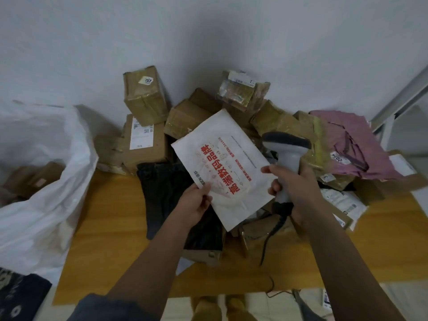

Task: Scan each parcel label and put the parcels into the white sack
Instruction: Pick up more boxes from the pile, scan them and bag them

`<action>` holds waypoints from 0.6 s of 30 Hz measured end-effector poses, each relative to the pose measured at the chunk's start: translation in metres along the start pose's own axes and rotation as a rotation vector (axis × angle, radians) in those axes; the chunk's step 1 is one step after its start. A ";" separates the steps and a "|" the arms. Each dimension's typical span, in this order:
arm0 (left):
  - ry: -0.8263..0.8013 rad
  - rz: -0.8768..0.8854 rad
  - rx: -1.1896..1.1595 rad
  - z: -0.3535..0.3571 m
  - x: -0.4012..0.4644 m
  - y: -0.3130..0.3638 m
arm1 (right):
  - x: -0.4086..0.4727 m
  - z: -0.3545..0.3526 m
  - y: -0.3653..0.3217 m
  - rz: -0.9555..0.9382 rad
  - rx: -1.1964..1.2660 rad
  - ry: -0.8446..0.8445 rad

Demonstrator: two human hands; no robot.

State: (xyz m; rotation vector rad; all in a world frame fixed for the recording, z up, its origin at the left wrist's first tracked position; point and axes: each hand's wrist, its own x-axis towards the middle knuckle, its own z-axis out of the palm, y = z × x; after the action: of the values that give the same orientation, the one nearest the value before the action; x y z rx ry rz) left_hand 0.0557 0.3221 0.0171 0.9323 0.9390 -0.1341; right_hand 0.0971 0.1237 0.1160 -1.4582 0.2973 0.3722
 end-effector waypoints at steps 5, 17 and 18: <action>-0.025 0.145 0.097 -0.025 -0.028 0.051 | -0.006 0.013 -0.010 -0.061 0.144 0.084; -0.017 0.632 0.305 -0.087 -0.102 0.129 | -0.026 0.073 -0.037 -0.084 0.284 0.027; -0.006 0.658 0.302 -0.092 -0.103 0.133 | -0.029 0.078 -0.041 -0.057 0.300 0.033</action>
State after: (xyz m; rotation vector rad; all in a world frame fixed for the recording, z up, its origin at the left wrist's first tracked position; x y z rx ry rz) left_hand -0.0027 0.4428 0.1540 1.4759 0.5734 0.2888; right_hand 0.0861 0.1969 0.1726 -1.1764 0.3230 0.2454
